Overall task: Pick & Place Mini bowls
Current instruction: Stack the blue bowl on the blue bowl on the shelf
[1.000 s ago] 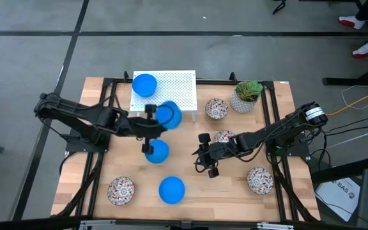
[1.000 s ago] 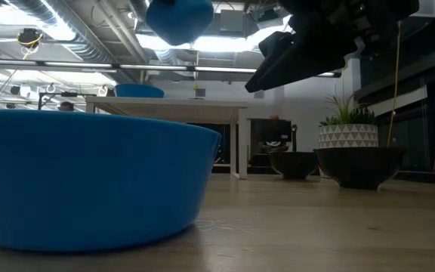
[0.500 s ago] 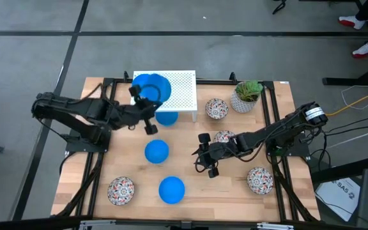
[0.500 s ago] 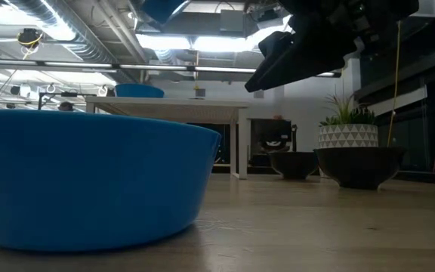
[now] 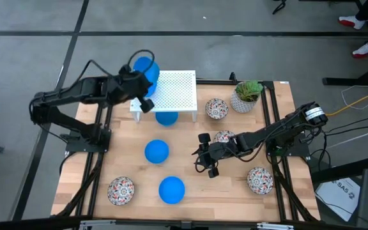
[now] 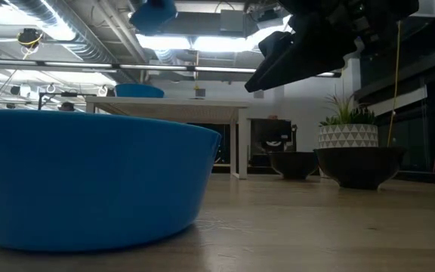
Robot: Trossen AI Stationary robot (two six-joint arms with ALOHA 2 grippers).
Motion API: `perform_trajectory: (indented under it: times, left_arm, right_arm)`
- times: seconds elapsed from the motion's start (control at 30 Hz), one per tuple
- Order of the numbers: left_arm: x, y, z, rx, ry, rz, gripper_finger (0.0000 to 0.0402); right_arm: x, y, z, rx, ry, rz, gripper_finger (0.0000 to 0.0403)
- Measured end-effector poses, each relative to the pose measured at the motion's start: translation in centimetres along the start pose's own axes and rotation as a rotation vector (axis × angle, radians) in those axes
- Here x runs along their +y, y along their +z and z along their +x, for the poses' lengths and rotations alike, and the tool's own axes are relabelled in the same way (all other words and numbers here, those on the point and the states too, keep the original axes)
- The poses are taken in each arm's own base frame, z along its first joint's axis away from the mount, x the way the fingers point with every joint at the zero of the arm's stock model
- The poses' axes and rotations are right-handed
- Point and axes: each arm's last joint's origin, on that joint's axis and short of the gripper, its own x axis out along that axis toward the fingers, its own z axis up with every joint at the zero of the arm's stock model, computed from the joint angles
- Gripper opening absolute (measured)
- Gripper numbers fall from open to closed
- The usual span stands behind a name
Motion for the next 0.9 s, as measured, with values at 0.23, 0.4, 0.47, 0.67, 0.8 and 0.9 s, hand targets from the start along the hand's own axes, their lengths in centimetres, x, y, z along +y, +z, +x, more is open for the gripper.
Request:
perform_trajectory:
  times: [0.23, 0.4, 0.47, 0.67, 0.8, 0.9]
  left_arm:
    - [2.2, -0.4, 1.8, 0.095, -0.032, -0.067, 0.0003]
    - [3.6, -0.6, 3.1, 0.148, -0.044, -0.113, 0.0003]
    - [4.1, -0.7, 3.6, 0.166, -0.045, -0.127, 0.0003]
    - [5.5, -0.9, 4.8, 0.264, -0.064, -0.164, 0.0003]
    - [6.2, -0.3, 5.5, 0.357, -0.034, -0.164, 0.0003]
    - [6.2, 0.4, 6.2, 0.401, -0.055, -0.162, 0.0003]
  right_arm:
    - [0.0, 0.0, 0.0, 0.0, 0.0, 0.0, 0.0182]
    - [0.0, 0.0, 0.0, 0.0, 0.0, 0.0, 0.0182]
    - [0.0, 0.0, 0.0, 0.0, 0.0, 0.0, 0.0182]
    - [0.0, 0.0, 0.0, 0.0, 0.0, 0.0, 0.0182]
    - [0.0, 0.0, 0.0, 0.0, 0.0, 0.0, 0.0182]
    - [0.0, 0.0, 0.0, 0.0, 0.0, 0.0, 0.0182]
